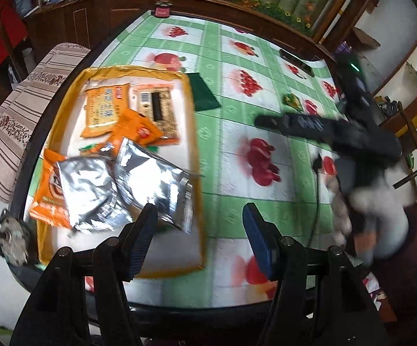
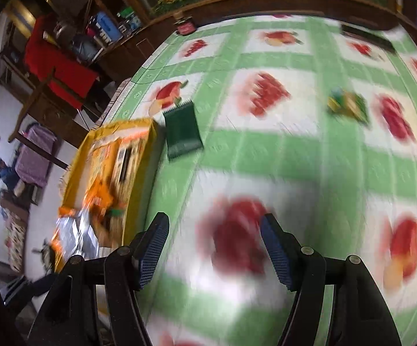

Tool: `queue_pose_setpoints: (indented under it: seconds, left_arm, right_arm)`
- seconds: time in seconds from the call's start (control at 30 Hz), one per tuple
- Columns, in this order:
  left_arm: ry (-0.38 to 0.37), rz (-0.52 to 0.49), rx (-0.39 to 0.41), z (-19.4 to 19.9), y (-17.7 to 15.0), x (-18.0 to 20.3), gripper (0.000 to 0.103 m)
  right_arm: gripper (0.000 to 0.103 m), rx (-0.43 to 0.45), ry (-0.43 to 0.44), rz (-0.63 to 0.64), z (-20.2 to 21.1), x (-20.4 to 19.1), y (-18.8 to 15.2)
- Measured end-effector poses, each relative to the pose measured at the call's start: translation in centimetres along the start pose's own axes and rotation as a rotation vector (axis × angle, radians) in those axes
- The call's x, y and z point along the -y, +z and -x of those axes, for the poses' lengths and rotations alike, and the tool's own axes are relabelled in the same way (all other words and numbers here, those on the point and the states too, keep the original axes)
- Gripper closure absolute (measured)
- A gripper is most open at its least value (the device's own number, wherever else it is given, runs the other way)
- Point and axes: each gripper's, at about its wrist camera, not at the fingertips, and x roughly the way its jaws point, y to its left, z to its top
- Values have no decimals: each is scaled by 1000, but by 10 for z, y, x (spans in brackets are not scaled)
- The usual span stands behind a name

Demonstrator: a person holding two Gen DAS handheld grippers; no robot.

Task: Organize snacks
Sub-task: 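Grasp the dark green pack with the right gripper and lift it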

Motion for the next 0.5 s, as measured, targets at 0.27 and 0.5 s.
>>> queue_pose_setpoints:
  seconds: [0.27,0.5]
  left_arm:
    - [-9,-6,-25,-12,20,-38,43]
    - [-29,-3,-54,-29,33,-50,43]
  right_arm:
    - [36,-57,-8,67,-87,-31,70]
    - [37,-54,-71,125,-115,-45,84]
